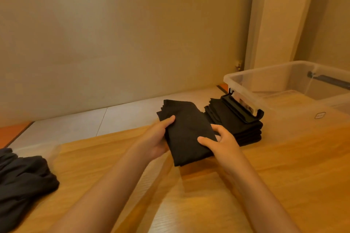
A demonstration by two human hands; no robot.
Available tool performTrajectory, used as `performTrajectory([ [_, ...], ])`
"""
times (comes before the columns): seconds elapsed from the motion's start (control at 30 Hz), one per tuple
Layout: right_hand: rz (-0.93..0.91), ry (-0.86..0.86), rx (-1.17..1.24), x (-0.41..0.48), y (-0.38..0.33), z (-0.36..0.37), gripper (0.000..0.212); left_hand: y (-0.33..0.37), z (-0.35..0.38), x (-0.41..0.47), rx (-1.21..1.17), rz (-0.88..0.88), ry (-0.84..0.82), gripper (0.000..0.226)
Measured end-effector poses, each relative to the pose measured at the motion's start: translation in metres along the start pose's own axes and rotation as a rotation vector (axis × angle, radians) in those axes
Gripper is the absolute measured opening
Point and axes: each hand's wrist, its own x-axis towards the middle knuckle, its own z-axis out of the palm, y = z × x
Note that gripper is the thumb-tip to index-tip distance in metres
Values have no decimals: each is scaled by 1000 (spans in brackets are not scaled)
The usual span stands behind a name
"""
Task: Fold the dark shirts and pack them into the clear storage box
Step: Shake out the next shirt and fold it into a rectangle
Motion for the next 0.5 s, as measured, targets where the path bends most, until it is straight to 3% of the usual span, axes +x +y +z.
performTrajectory([
  [0.07,-16,145,-129,21,1,-1,46,8,12,30,53,13,-23,19],
  [0.13,-22,255,-408,32,8,1,57,4,17,57,157,2,-22,25],
  [0.23,-92,306,-657,35,18,7,54,-4,13,82,322,35,26,22],
  [0.37,-161,323,-716,38,23,9,39,1,8,97,453,170,-29,12],
  [0.5,-210,403,-694,37,25,4,31,-3,12,103,465,252,-75,27],
])
